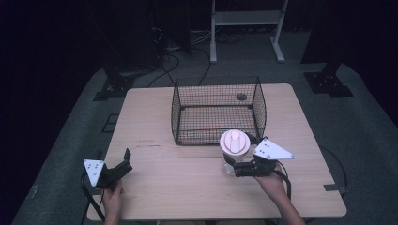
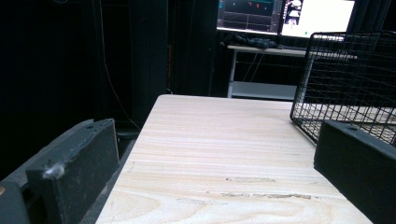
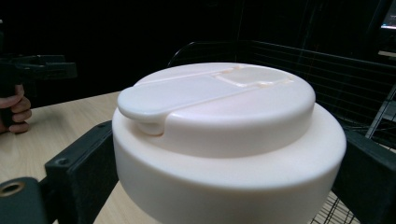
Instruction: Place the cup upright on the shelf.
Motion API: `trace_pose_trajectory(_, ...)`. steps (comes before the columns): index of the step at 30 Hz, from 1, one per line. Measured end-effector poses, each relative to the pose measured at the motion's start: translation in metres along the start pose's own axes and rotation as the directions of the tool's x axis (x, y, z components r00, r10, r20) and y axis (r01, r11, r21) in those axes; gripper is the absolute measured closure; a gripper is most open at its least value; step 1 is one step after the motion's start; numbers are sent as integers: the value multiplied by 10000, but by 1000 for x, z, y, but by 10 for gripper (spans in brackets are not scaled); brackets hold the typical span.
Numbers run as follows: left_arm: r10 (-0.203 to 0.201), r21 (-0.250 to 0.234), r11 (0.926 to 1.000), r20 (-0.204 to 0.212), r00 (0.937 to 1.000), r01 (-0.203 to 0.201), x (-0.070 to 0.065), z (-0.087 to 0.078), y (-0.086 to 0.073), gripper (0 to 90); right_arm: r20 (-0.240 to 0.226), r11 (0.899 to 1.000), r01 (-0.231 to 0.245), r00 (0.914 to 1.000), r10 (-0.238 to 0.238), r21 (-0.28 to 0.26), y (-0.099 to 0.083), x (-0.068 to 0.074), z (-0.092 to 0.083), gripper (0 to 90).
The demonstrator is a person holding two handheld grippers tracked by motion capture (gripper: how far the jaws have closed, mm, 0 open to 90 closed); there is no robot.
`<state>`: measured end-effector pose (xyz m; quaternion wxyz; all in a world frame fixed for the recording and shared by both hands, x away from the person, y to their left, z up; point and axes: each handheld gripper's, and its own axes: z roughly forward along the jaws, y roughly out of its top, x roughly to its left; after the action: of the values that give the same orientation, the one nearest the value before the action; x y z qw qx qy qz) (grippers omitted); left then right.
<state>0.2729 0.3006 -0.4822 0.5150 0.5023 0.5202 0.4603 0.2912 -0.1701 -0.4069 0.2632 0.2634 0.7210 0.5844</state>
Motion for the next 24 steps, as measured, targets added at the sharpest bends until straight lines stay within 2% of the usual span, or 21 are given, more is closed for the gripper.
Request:
trace_pose_trajectory(3, -22, 3, 10000, 4, 10000, 22, 0, 0, 0, 0, -228, 10000, -62, 9997, 61, -37, 8, -3, -1, 42)
trace_pose_trajectory(12, -57, 4, 10000, 9, 10000, 57, 1, 0, 0, 0, -400, 9998, 139, 9991, -144, -125, 43, -10, 1, 42)
trace_pose_trajectory(20, -50, -6, 10000, 0, 10000, 50, 1, 0, 0, 0, -609, 9986, 517, 9968, -522, -97, 77, -12, 7, 42)
trace_pose_trajectory(24, -60, -20, 10000, 12, 10000, 60, 1, 0, 0, 0, -730, 9985, 482, 9961, -500, -251, 92, -16, 10, 42)
